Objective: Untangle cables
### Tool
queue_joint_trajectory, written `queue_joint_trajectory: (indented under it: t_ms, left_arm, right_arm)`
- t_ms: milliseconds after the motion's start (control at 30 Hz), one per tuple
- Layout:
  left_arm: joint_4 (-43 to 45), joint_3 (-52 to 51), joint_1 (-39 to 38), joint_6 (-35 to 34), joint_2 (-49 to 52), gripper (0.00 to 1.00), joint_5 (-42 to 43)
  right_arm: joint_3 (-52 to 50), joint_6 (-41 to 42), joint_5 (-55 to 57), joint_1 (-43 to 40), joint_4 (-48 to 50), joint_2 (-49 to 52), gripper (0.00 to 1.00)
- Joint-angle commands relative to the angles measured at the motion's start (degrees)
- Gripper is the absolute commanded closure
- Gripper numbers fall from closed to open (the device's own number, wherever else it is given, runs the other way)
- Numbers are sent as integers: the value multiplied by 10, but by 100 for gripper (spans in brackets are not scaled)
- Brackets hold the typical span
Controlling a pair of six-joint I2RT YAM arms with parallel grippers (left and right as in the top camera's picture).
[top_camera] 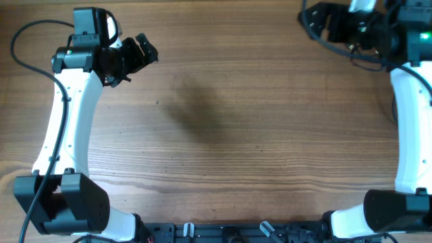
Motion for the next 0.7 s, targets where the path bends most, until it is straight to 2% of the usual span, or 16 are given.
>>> queue_joint_trajectory:
  t_ms: [0, 400, 533, 667]
  left_arm:
    - [0, 4, -1, 0, 5, 0, -5]
    - [0, 4, -1, 0, 5, 0, -5]
    - [0, 4, -1, 0, 5, 0, -5]
    - [0, 4, -1, 0, 5, 0, -5]
  right_arm:
    - [3, -18, 53, 45, -9, -3, 0]
    - [3, -11, 57, 65, -30, -23, 0]
    - [3, 60, 59, 65, -55, -65, 0]
    - [3, 70, 69, 65, -124, -101, 1]
